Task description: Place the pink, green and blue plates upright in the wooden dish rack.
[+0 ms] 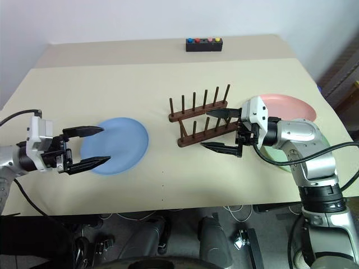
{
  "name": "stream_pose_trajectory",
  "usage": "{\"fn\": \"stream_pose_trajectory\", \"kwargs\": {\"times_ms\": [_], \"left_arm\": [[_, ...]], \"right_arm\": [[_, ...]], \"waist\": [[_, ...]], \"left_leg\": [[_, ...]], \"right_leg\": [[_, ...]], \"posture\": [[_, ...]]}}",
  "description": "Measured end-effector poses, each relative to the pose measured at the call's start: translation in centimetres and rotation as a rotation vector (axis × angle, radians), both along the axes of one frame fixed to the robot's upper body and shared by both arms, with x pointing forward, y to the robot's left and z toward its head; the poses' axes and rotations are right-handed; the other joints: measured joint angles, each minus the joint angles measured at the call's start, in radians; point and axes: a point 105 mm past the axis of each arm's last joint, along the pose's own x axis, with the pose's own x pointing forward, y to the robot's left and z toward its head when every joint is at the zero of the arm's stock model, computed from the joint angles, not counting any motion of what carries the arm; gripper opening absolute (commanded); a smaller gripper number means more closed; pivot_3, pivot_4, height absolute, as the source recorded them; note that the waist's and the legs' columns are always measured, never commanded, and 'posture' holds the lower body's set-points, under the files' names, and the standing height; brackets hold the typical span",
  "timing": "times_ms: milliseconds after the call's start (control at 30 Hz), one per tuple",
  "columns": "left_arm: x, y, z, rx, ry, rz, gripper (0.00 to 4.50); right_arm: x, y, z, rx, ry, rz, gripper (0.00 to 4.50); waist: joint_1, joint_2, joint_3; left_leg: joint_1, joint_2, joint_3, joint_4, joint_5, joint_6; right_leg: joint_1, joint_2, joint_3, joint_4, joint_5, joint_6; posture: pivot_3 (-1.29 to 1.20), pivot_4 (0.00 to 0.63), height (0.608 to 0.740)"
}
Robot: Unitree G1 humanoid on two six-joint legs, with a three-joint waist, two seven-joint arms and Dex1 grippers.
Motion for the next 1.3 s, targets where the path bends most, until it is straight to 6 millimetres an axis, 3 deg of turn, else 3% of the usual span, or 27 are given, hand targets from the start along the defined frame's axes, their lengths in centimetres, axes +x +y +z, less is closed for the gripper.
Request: {"fn": "stream_pose_trajectory", "kwargs": {"times_ms": [533,800,1000,1133,1300], "left_arm": [[3.8,-1.5,1.9,-0.035,-0.048,0.003,4.5],[4.3,-4.5,0.0,-0.031,0.088,-0.038,4.5],[4.9,-9.1,-0.2,0.032,0.066,-0.097,4.5],[5.3,-11.1,-2.3,0.143,0.07,-0.118,4.5],[7.8,-13.2,-4.4,0.227,0.075,-0.046,4.5]], "right_arm": [[0.5,0.8,0.8,0.033,-0.058,-0.005,4.48],[0.5,0.3,0.4,0.045,-0.046,-0.048,4.48],[0.6,0.3,0.3,0.055,-0.051,-0.065,4.48],[0.8,0.0,0.3,0.054,-0.065,-0.085,4.48],[0.8,-0.1,0.2,0.054,-0.067,-0.1,4.48]], "waist": [[-0.001,0.0,0.0],[0.0,0.0,0.0],[-0.001,0.0,0.0],[-0.002,0.0,0.0],[0.001,-0.001,0.0]], "left_leg": [[0.0,0.0,0.0,0.0,0.0,0.0],[0.0,0.0,0.0,0.001,0.0,0.0],[0.0,-0.001,0.001,0.001,0.0,0.0],[0.0,0.0,0.0,0.0,0.001,-0.002],[0.0,-0.001,0.0,0.002,0.001,-0.001]], "right_leg": [[0.0,0.0,0.0,0.0,0.0,0.0],[0.0,0.0,0.0,0.001,0.0,0.0],[0.0,0.001,0.0,0.001,0.0,0.0],[-0.001,0.001,0.0,0.002,0.0,0.0],[0.0,0.001,0.0,0.002,0.0,0.0]], "posture": [[0.0,0.15,0.74],[0.0,0.15,0.74],[0.0,0.15,0.74],[0.0,0.15,0.74],[0.0,0.15,0.74]]}}
